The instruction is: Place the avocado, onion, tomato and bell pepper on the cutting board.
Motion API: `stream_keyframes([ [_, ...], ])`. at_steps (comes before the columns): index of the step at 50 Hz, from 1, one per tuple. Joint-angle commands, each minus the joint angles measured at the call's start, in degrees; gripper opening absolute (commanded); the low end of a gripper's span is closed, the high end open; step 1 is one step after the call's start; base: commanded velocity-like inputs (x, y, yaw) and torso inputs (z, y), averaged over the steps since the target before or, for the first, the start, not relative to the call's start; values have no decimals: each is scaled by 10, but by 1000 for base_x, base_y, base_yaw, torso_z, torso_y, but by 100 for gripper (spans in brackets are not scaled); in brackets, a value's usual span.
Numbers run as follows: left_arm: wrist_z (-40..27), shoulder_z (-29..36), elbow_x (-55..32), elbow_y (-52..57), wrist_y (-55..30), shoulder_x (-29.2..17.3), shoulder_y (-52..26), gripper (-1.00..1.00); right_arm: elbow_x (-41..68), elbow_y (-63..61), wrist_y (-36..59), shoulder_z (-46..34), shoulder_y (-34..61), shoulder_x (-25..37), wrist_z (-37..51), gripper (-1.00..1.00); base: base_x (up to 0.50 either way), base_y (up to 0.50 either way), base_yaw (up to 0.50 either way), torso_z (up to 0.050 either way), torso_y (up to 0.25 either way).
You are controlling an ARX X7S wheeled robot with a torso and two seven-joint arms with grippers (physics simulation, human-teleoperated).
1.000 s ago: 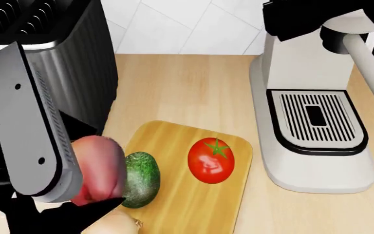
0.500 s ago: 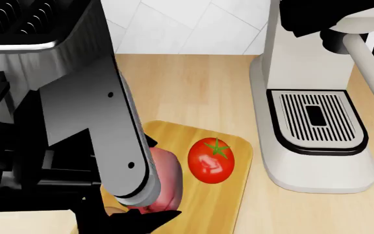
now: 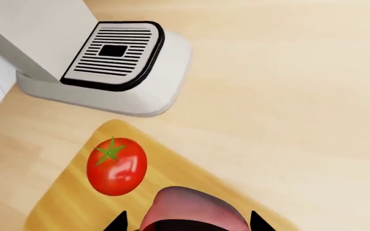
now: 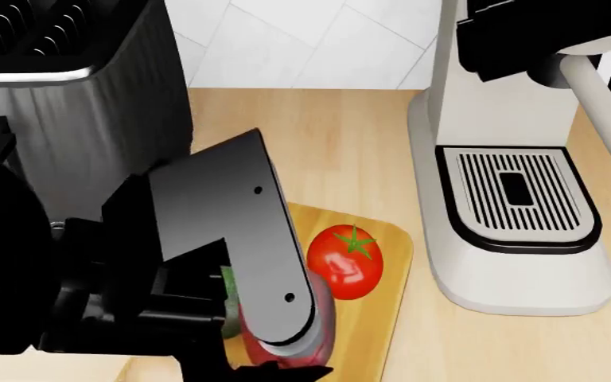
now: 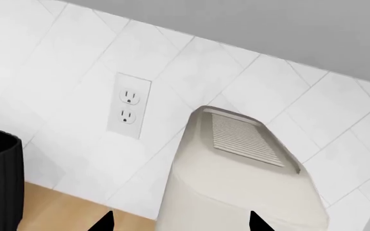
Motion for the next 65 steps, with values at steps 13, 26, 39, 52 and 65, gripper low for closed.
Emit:
stream_keyframes([
  [13,44,28,84,-14,21,17,27,-100,3,-16,-17,3,-32,16,3,100,0,0,0,0,1],
  [26,49,36,90,-20,22,24,25,-100,5,-21,-25,6,-43,21,4,100,0,0,0,0,0],
  [39,18,23,34,-8,8,15,-6,100,5,-18,-22,6,-39,19,5,100,0,0,0,0,0],
  [52,-6,4,-22,17,-5,-32,-45,100,13,-13,-6,7,-13,13,9,100,0,0,0,0,0],
  [65,-34,-18,-76,30,6,-85,-63,100,29,-20,2,10,-3,15,22,100,0,0,0,0,0],
])
